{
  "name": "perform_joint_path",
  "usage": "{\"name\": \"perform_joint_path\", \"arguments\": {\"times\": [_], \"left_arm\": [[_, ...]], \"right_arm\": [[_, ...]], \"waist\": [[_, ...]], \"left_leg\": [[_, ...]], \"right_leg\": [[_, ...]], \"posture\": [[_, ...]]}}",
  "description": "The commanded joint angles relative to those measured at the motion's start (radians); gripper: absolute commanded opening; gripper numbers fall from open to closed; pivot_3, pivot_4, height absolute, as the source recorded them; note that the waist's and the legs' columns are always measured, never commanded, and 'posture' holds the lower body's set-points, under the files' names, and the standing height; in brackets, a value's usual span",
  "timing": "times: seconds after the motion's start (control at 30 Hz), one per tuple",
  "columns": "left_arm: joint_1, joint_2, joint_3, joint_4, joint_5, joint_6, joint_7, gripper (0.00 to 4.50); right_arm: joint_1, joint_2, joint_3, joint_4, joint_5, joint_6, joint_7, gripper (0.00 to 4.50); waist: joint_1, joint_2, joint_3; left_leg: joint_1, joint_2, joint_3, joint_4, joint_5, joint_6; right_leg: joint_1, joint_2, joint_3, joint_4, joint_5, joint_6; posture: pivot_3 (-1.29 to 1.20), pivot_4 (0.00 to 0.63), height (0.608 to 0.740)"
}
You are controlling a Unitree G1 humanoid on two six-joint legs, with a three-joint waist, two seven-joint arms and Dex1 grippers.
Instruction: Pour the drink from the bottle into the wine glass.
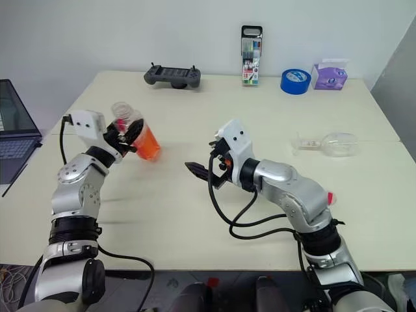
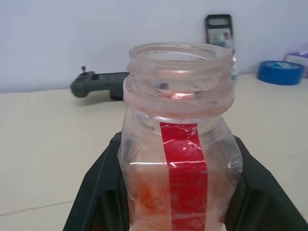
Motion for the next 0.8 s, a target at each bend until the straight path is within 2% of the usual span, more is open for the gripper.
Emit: {"name": "perform_joint_path", "arguments": {"times": [0.03, 0.1, 0.37, 0.63, 0.8], "left_arm": [[-0.019, -0.002, 0.021, 0.035, -0.002, -0.063, 0.018, 1.87], [-0.028, -0.001, 0.020, 0.083, 0.009, -0.092, 0.028, 1.87], [-0.025, -0.012, -0.013, 0.170, 0.037, -0.147, 0.028, 1.87], [-0.042, -0.003, -0.012, 0.214, 0.048, -0.154, 0.047, 4.48], [-0.024, -0.002, -0.022, 0.194, 0.048, -0.140, 0.038, 4.48]], "right_arm": [[-0.009, -0.003, 0.005, -0.017, -0.020, -0.028, 0.031, 4.50], [-0.005, -0.006, 0.008, -0.018, -0.029, -0.027, 0.042, 4.50], [0.009, -0.011, 0.000, -0.023, -0.064, -0.023, 0.046, 4.50], [0.024, 0.001, -0.002, -0.015, -0.086, -0.028, 0.045, 4.50], [0.020, 0.014, -0.010, 0.000, -0.095, -0.036, 0.045, 4.50]], "waist": [[0.000, -0.001, 0.000], [-0.001, -0.001, 0.000], [-0.006, -0.001, -0.001], [-0.007, -0.001, -0.001], [-0.007, -0.001, -0.001]], "left_leg": [[-0.003, 0.000, 0.000, 0.001, 0.000, -0.001], [-0.005, 0.000, 0.000, 0.001, 0.004, -0.006], [-0.001, 0.002, -0.001, 0.000, 0.004, -0.005], [-0.002, 0.002, -0.001, 0.000, 0.005, -0.005], [-0.003, 0.002, 0.000, 0.000, 0.005, -0.005]], "right_leg": [[-0.003, 0.000, 0.000, 0.001, 0.000, 0.000], [-0.006, 0.000, 0.000, 0.002, 0.001, 0.001], [-0.003, 0.002, -0.003, 0.005, 0.004, -0.001], [-0.004, 0.003, -0.004, 0.005, 0.005, -0.001], [-0.005, 0.002, -0.004, 0.004, 0.005, -0.001]], "posture": [[0.00, 0.150, 0.740], [0.00, 0.150, 0.740], [0.00, 0.150, 0.740], [0.00, 0.150, 0.740], [0.00, 0.150, 0.740]]}}
